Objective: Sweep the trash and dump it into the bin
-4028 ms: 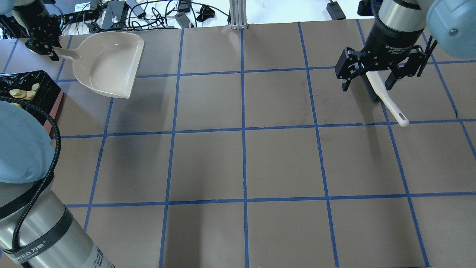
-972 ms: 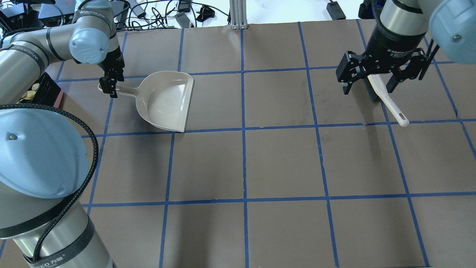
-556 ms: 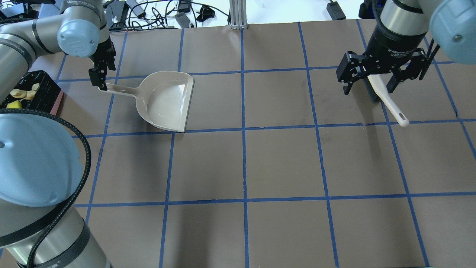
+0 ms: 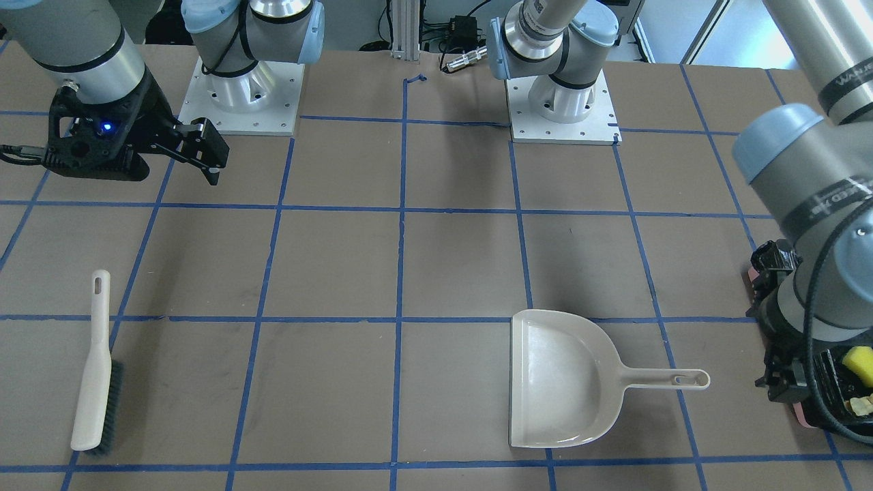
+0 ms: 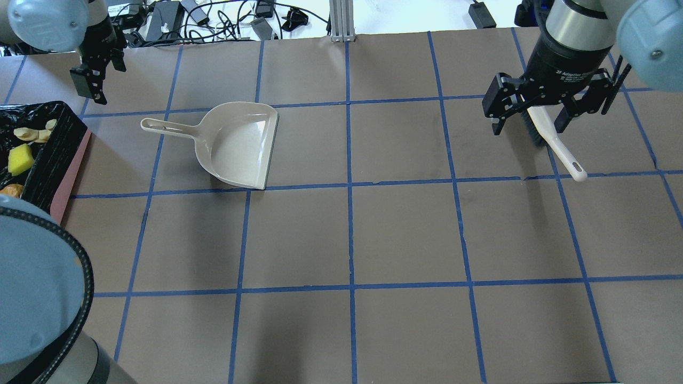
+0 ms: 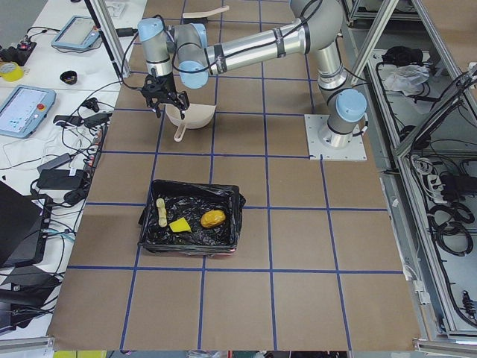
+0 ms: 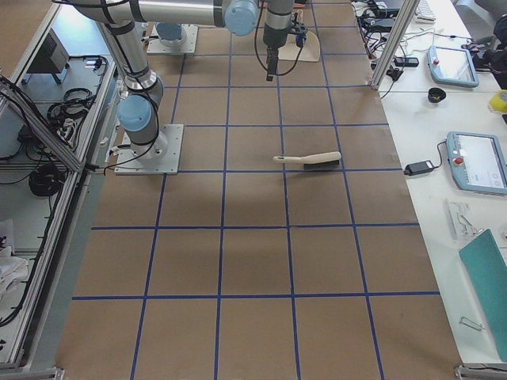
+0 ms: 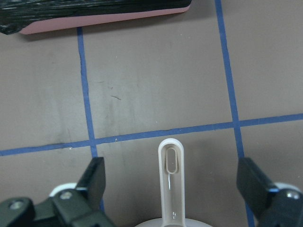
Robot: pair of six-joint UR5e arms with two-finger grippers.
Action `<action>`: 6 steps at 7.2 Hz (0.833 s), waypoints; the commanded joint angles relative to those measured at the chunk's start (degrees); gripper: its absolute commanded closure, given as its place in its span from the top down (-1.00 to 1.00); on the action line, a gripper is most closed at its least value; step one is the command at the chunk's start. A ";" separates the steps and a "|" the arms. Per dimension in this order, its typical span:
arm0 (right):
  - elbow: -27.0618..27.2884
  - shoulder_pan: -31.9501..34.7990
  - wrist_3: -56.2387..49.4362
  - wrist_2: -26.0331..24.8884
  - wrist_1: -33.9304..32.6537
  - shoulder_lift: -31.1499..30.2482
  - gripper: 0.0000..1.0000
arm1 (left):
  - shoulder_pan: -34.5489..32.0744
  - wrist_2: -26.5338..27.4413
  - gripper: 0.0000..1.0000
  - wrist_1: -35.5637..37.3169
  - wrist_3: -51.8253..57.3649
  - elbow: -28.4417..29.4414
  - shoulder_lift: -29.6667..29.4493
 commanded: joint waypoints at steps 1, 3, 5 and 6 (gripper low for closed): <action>-0.11 0.16 0.16 0.57 -0.37 -0.14 1.00 | -0.86 -3.30 1.00 -4.68 13.77 -1.24 5.06; -0.11 1.03 0.16 0.66 -0.37 -0.40 1.00 | -2.44 -6.90 1.00 -6.02 19.37 -4.84 9.19; -0.11 1.83 0.16 0.66 -0.37 -0.23 1.00 | -4.47 -13.16 1.00 -6.29 35.14 -6.17 13.59; -0.11 2.01 0.16 1.01 -0.37 -0.23 1.00 | -4.64 -13.17 1.00 -6.20 39.38 -6.78 14.82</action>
